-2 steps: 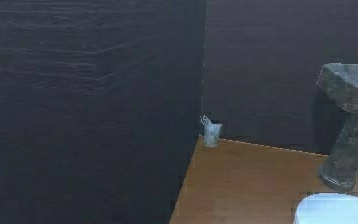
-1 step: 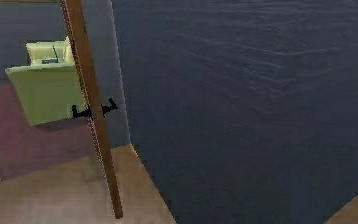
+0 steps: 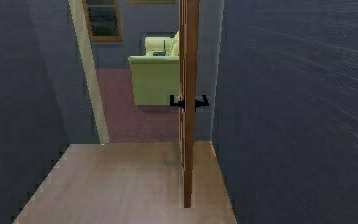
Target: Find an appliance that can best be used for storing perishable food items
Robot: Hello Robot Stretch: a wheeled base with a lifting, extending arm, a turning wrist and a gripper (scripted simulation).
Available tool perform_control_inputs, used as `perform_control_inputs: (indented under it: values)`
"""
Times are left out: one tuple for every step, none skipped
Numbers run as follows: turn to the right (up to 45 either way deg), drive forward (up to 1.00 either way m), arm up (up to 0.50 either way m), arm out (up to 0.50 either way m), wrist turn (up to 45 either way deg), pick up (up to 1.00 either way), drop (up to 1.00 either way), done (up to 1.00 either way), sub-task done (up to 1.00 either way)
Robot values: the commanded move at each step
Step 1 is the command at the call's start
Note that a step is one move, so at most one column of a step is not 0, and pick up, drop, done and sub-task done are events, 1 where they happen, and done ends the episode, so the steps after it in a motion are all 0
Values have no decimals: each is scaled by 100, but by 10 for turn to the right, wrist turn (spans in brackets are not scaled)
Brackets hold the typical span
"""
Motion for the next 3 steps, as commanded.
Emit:
perform_control_inputs:
  values:
    - [0, 45, 0, 0, 0, 0, 0, 0, 0]
    - [-90, 0, 0, 0, 0, 0, 0, 0, 0]
    - [0, 5, 0, 0, 0, 0, 0, 0, 0]
